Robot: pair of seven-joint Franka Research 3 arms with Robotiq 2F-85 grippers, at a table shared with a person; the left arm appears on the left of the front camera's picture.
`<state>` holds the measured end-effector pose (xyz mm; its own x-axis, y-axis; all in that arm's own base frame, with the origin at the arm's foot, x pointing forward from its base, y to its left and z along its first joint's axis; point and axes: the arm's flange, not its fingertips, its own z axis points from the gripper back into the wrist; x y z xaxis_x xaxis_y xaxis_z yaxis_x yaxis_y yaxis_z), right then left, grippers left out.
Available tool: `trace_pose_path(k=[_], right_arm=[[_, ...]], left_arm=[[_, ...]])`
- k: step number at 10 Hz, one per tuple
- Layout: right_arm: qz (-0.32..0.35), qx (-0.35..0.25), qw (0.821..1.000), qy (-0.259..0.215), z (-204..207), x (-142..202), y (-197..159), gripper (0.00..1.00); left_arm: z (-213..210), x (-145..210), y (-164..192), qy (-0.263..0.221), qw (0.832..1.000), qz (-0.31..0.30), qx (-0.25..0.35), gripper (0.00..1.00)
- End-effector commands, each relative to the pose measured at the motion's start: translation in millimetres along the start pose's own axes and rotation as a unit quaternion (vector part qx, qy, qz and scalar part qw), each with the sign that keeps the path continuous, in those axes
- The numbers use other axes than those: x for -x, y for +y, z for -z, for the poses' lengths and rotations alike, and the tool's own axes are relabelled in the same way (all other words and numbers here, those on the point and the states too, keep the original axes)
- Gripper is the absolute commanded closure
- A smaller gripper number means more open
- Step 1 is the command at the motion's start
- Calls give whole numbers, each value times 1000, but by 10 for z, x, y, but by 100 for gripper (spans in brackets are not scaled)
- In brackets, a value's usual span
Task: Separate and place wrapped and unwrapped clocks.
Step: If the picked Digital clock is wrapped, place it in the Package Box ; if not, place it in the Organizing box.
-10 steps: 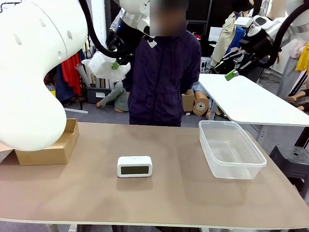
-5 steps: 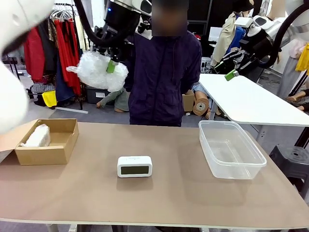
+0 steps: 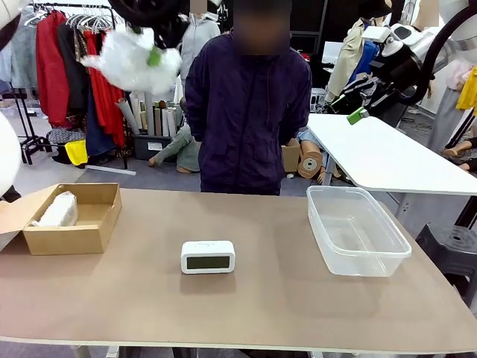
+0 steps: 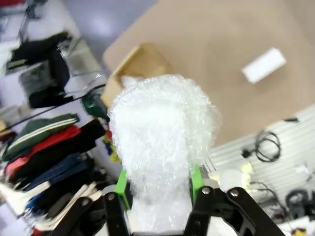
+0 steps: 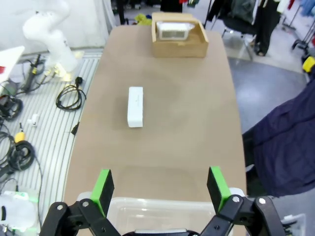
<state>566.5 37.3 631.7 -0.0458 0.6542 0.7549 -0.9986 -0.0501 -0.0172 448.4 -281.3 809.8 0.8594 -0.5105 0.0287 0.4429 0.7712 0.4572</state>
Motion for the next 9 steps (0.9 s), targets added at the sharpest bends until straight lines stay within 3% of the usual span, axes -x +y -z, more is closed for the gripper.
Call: trace_pose_path(k=[1,4,6,7,9], right_arm=[[10,6,1000,11,3,-42,-9,0],[10,6,1000,11,3,-42,-9,0],[10,6,1000,11,3,-42,-9,0],[10,6,1000,11,3,-42,-9,0],[10,6,1000,11,3,-42,-9,0]], left_arm=[[119,162,110,51,992,-63,-99,100],[273,640,138,140,981,-127,-51,100],[98,924,51,185,971,-151,19,100],[11,1042,54,195,967,-164,0,100],[69,1000,50,121,973,-180,-81,100]])
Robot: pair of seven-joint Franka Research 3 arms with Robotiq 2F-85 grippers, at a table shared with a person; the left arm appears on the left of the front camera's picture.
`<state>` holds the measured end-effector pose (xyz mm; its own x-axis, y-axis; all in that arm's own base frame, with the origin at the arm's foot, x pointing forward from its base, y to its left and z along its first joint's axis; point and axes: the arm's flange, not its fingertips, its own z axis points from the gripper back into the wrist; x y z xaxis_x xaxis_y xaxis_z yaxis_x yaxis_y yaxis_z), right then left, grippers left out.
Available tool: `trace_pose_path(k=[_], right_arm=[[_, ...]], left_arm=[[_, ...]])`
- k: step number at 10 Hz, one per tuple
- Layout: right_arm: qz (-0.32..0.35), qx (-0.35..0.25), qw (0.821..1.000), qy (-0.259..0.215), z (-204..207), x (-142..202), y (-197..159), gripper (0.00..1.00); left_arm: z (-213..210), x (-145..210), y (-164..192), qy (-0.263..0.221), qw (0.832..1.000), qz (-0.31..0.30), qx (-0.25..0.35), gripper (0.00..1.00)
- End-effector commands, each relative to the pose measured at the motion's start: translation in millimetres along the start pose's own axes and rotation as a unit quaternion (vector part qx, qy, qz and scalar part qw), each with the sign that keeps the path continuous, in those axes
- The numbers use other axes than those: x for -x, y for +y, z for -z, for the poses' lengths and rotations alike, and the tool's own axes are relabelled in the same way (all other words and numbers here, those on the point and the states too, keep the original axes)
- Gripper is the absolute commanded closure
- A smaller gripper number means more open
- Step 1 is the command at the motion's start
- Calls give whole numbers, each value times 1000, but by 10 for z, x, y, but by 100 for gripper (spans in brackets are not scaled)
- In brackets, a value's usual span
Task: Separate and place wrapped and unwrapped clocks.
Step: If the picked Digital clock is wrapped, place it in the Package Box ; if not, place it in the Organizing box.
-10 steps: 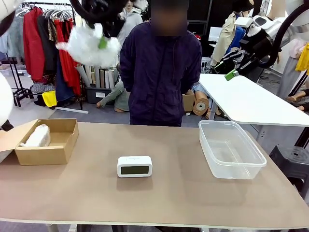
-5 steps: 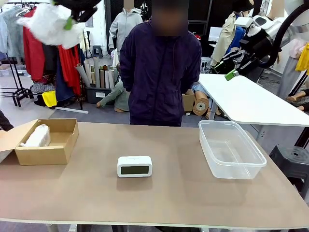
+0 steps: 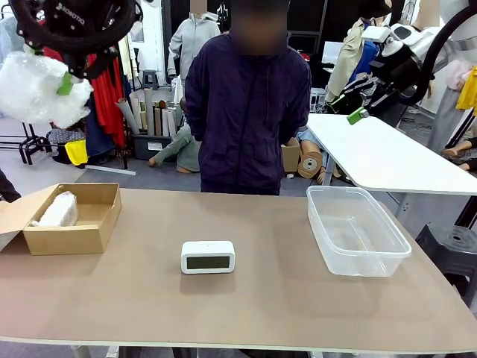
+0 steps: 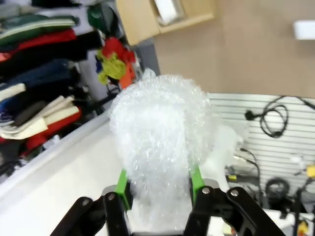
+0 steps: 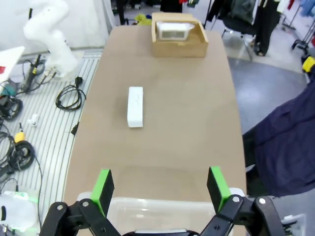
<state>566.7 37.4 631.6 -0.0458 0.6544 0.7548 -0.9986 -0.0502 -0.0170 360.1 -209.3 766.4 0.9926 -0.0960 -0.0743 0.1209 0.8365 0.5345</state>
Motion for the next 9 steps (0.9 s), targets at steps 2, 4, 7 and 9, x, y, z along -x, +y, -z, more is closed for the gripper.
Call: trace_pose_path(k=[2,4,7,9], right_arm=[[10,6,1000,11,2,-42,-7,0],[10,6,1000,11,2,-42,-7,0],[10,6,1000,11,2,-42,-7,0],[10,6,1000,11,2,-42,-7,0]], left_arm=[[-169,-166,67,-115,992,-45,-36,100],[-289,8,-5,-75,996,-26,-32,100],[-289,8,-5,-75,996,-26,-32,100],[-278,-34,-58,-77,996,-27,-40,100]])
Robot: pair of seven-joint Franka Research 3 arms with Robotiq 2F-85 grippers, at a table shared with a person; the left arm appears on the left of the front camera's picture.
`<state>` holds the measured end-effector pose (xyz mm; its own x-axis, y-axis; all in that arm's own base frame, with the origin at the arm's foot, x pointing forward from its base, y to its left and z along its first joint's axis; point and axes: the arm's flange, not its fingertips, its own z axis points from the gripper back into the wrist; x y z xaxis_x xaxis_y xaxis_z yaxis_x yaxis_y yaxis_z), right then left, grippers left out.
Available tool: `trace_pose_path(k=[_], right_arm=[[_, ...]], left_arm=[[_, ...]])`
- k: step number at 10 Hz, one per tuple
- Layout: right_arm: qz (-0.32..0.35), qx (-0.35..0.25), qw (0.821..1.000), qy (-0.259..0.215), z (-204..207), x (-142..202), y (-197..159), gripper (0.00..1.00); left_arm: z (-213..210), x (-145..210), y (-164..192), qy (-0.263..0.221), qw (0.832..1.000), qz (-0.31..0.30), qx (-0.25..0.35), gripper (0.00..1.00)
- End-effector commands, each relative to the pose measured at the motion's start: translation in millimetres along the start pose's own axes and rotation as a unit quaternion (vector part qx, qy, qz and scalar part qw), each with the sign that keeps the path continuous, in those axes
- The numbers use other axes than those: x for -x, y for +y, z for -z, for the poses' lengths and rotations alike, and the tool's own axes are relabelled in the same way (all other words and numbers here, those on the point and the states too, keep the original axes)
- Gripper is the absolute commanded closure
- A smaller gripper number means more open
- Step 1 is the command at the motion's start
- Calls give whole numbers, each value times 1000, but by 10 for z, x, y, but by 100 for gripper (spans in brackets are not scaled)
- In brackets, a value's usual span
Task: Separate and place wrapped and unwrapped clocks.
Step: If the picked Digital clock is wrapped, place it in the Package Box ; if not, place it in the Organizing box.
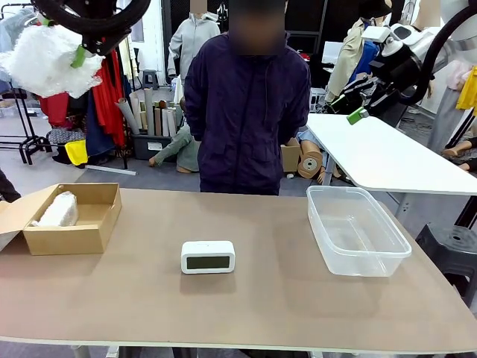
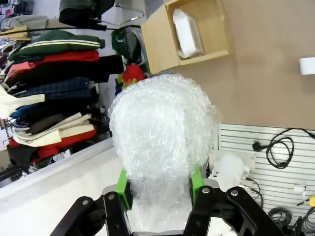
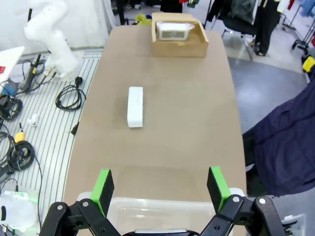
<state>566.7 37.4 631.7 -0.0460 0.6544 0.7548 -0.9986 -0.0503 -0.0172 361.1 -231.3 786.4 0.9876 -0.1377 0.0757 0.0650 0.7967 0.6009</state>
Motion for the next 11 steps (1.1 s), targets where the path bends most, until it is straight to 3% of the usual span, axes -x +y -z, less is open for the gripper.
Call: trace_pose_path(k=[1,3,5,8,11], right_arm=[[10,6,1000,11,2,-41,-7,0],[10,6,1000,11,2,-41,-7,0],[10,6,1000,11,2,-41,-7,0],[10,6,1000,11,2,-41,-7,0],[10,6,1000,11,2,-41,-7,0]], left_arm=[[276,43,73,20,1000,-21,11,100],[683,236,177,56,994,-58,69,100],[1031,462,277,43,986,-101,125,100],[1820,807,374,-28,968,-165,188,100],[2386,626,414,-69,958,-170,220,100]])
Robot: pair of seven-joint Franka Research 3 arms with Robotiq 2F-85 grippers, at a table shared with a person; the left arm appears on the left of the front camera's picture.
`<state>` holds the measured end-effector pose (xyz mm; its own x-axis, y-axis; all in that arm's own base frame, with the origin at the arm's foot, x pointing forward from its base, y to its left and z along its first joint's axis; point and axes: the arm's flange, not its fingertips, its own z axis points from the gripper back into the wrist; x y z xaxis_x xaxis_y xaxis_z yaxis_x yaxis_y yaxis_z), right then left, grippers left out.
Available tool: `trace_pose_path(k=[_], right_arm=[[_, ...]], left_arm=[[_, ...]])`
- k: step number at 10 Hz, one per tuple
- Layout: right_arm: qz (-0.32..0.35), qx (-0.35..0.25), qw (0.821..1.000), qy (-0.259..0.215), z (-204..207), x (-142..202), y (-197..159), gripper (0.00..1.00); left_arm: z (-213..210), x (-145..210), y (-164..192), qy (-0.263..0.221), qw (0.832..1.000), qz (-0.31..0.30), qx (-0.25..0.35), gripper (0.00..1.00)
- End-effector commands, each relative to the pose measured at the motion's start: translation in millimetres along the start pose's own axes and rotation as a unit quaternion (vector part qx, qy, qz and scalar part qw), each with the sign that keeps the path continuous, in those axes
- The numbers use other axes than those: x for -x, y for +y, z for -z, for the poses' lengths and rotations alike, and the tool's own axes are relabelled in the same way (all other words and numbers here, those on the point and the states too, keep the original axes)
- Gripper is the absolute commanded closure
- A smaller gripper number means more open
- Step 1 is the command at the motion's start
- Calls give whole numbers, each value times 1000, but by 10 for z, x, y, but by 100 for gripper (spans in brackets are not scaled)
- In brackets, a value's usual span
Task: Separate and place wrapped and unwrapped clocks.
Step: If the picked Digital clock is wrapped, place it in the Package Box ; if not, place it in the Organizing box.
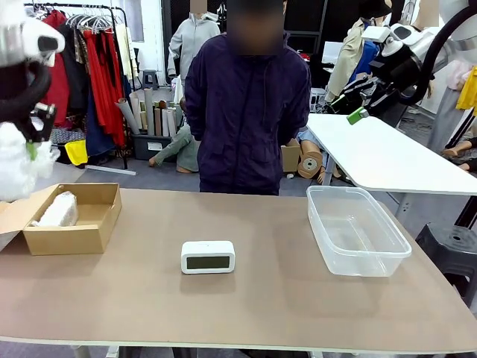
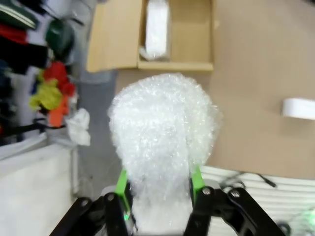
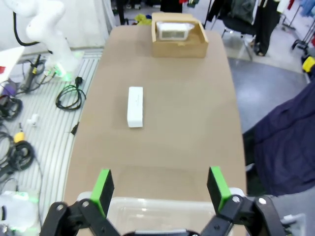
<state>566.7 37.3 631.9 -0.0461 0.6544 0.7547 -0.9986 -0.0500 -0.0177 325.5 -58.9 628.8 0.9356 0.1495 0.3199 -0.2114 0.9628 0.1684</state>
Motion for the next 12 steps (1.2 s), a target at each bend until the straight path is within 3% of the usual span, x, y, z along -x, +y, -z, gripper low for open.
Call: trace_pose_path(k=[1,12], right_arm=[[10,6,1000,11,4,-40,-7,0],[10,6,1000,11,4,-40,-7,0]], left_arm=[[-249,-1,-67,16,1000,-2,-10,100],[-249,-1,-67,16,1000,-2,-10,100]])
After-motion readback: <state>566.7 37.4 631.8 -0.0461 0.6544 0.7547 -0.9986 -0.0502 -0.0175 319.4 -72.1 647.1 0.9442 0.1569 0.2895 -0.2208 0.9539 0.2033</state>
